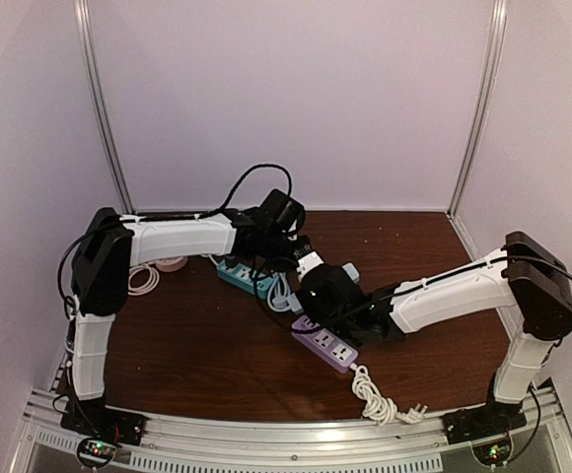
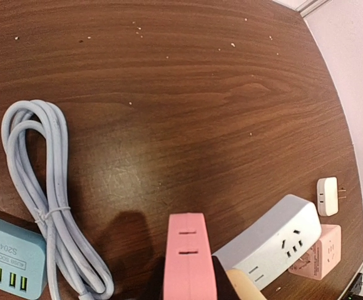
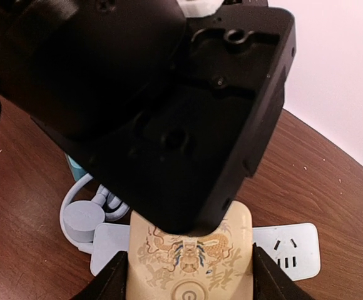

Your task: Pull the plug off the socket

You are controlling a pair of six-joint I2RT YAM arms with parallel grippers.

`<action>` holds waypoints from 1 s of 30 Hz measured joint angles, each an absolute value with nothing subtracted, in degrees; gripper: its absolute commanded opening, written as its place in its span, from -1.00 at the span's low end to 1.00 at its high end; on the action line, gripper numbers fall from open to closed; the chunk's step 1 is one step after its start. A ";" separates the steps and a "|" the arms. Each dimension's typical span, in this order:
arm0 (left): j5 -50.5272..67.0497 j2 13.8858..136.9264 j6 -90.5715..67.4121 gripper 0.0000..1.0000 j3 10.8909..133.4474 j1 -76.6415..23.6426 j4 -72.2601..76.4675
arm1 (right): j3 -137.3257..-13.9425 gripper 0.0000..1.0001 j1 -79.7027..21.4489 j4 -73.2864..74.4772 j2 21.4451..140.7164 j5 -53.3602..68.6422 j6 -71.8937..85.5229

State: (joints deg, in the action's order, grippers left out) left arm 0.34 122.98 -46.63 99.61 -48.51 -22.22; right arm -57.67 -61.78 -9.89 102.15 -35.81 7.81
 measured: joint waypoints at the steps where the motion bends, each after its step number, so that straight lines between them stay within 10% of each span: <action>1: -0.05 122.72 -46.85 -1.00 99.31 -48.51 -22.06 | -57.93 -0.66 -61.73 -9.56 102.15 -35.57 7.75; 30: 7.44 126.78 -50.83 -1.00 110.59 -46.74 -33.74 | -55.94 -0.70 -63.66 -13.32 100.84 -39.79 7.88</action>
